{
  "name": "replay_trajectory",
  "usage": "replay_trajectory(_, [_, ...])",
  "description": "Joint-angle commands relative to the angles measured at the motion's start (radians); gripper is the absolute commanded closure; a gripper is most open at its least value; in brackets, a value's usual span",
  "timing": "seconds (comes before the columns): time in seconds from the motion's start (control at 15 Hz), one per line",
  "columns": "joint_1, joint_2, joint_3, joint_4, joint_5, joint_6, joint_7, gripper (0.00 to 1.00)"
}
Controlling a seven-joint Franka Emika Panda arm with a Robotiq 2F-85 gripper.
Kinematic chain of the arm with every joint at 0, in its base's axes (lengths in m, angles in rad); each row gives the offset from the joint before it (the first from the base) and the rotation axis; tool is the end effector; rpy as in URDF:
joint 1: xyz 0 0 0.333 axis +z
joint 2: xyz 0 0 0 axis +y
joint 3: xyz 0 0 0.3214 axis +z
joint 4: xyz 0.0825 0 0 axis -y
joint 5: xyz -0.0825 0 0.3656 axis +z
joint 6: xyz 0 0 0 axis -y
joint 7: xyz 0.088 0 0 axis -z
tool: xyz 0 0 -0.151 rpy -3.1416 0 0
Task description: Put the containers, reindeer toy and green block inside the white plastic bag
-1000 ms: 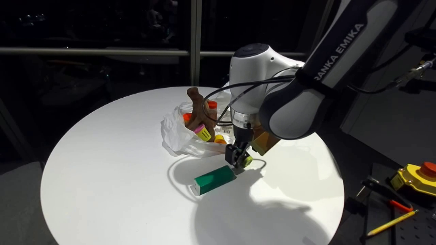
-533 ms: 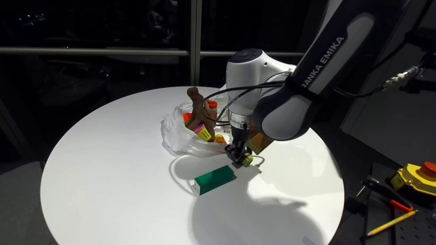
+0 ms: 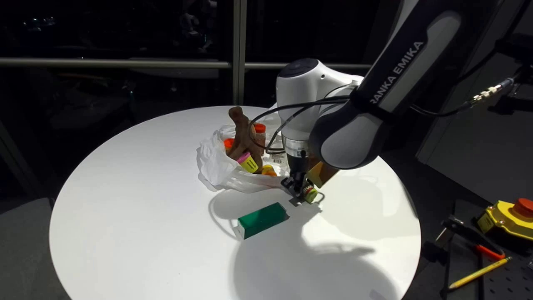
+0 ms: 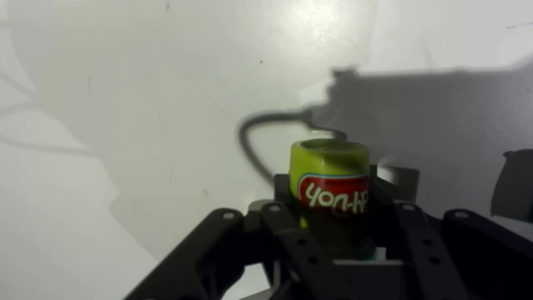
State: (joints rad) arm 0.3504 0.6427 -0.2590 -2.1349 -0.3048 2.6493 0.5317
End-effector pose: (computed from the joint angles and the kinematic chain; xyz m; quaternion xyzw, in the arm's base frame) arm 0.5378 0.0386 0.0789 0.9862 -0.0594 -0.0159 0.1538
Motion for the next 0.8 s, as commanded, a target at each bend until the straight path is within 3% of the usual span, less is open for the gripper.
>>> replay_trajectory(0.0, [0.042, -0.155, -0.018, -0.102, -0.038, -0.079, 0.004, 0.78])
replay_trajectory(0.27, [0.038, -0.245, 0.005, -0.090, -0.104, -0.089, 0.019, 0.78])
replay_trajectory(0.73, [0.048, -0.094, -0.007, 0.121, -0.193, 0.037, 0.289, 0.81])
